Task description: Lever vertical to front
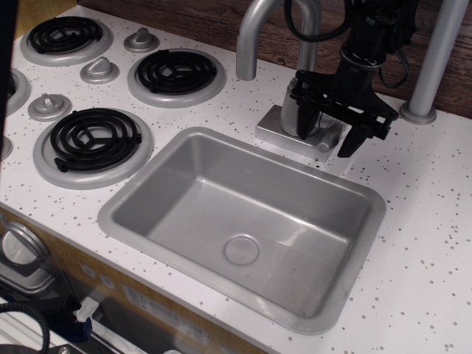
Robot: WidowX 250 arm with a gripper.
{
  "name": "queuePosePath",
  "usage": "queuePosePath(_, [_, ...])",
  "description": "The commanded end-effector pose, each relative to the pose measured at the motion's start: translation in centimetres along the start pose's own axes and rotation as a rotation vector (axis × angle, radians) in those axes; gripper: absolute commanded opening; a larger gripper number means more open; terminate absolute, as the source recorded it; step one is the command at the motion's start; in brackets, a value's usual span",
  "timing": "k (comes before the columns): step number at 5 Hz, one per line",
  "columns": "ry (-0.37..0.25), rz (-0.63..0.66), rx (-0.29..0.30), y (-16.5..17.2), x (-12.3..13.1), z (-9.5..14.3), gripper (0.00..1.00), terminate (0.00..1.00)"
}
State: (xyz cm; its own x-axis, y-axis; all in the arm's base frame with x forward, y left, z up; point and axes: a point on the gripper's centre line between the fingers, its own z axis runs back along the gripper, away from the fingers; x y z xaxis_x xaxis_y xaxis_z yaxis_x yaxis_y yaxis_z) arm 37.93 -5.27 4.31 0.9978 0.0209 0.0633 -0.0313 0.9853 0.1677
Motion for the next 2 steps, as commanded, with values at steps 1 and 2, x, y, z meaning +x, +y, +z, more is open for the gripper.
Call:
queuePosePath(1, [-0.040, 0.033, 0.005, 0.26, 0.65, 3.97, 1.00, 0.00])
queuePosePath(2, [-0.037, 0.031, 0.016, 0.09, 0.50, 4.57, 1.00, 1.00])
